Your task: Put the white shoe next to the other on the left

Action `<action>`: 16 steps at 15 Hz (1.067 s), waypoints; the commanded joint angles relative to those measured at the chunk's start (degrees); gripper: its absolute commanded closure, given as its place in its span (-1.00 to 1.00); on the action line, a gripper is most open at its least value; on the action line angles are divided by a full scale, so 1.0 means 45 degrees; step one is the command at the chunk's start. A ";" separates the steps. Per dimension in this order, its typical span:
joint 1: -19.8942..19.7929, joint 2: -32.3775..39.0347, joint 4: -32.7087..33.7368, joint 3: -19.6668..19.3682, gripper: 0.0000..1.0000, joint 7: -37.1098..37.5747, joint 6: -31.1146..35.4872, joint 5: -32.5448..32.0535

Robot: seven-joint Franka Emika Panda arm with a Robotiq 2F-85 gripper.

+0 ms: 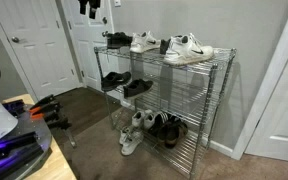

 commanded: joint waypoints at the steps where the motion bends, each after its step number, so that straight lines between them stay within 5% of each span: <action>1: -0.0240 0.0010 0.0022 0.0215 -1.00 -0.0047 -0.0034 0.0045; 7: -0.0342 0.0242 0.0135 0.0180 -1.00 -0.0119 0.0571 -0.0165; 16: -0.1630 0.4809 0.4507 -0.0945 -1.00 -0.1135 0.4022 0.0334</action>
